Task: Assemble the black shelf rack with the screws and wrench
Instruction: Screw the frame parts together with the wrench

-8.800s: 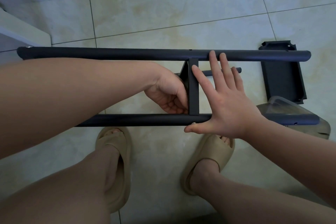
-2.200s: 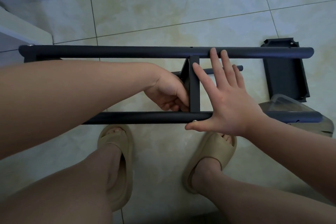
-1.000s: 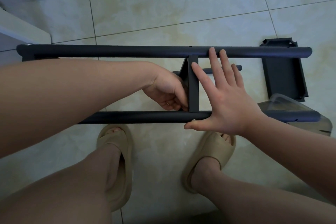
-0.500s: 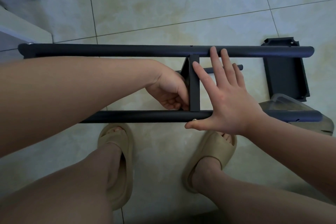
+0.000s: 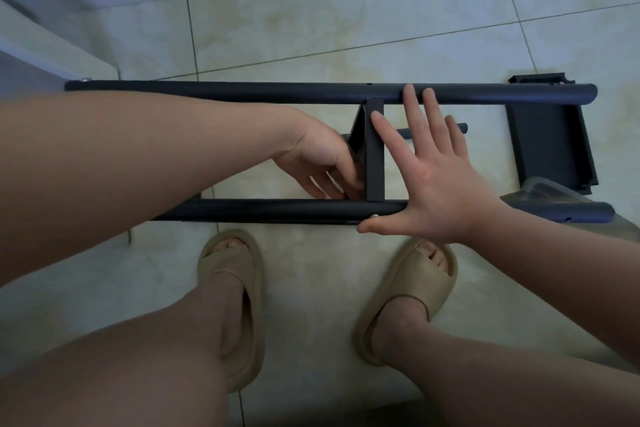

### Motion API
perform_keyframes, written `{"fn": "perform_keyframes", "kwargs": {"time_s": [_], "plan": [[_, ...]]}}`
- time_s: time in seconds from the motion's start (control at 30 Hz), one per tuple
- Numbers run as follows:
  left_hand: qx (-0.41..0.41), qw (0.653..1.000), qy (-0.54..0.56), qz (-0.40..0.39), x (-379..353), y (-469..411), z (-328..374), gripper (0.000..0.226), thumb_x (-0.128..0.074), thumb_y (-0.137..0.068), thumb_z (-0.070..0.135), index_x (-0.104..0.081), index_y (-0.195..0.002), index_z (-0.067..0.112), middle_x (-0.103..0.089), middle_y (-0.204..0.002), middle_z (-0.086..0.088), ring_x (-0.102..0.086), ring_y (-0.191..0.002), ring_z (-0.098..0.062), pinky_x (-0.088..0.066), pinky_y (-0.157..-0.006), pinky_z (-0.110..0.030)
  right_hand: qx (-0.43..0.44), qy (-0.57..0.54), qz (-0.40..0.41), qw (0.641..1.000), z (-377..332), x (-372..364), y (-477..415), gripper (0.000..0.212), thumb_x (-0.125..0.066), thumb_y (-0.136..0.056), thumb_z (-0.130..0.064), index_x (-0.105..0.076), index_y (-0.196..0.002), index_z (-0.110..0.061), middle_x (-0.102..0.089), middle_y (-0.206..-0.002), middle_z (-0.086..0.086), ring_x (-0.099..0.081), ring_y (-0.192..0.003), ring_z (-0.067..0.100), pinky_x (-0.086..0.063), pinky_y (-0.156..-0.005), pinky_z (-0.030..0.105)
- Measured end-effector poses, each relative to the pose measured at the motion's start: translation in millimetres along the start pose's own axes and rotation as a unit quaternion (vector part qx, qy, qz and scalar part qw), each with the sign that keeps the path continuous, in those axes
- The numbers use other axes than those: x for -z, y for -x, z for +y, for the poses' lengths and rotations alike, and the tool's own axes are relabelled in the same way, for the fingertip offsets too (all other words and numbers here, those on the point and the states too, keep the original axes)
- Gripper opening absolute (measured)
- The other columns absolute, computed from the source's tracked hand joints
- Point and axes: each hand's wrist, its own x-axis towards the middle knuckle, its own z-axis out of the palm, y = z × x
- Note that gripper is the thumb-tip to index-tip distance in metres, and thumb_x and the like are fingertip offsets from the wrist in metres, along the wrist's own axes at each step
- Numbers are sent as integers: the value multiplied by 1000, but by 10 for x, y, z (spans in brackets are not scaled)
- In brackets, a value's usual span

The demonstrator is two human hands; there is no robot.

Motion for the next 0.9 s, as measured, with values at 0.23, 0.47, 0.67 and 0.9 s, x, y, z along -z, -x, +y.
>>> {"fn": "perform_keyframes", "kwargs": {"time_s": [0.23,0.47,0.67,0.9], "plan": [[46,943,-229,237,-71,492,-7,28,-52,-99,35,-72,-106,16,-73,-97,1,-69,-86,-19,-55,-79,-32,-13,-1,-9,1000,13,102,-324,135,-37,-53,-105,9,-160,-36,29,-166,5,29,-152,27,9,-122,61],[9,907,-276,317,-168,1080,-178,49,-45,-98,57,-66,-117,16,-64,-112,3,-59,-106,-23,-44,-97,-37,-64,2,-89,994,-200,390,-648,140,-48,-48,-102,13,-158,-42,27,-166,-1,24,-154,24,9,-121,59],[48,822,-411,392,-393,1083,-382,27,-58,-93,19,-56,-120,21,-59,-105,-2,-58,-95,-25,-50,-76,-38,-113,-68,-188,973,-143,623,-248,101,-66,-87,-63,-2,-161,-38,-11,-170,-1,-11,-156,27,-17,-124,49],[3,778,-363,512,-411,1192,-198,23,-49,-95,7,-56,-112,22,-59,-106,-3,-56,-95,-28,-43,-83,-44,-152,-113,-132,973,-103,950,83,79,-60,-97,-53,-18,-161,-36,-9,-171,1,-4,-157,26,-12,-126,47]]}}
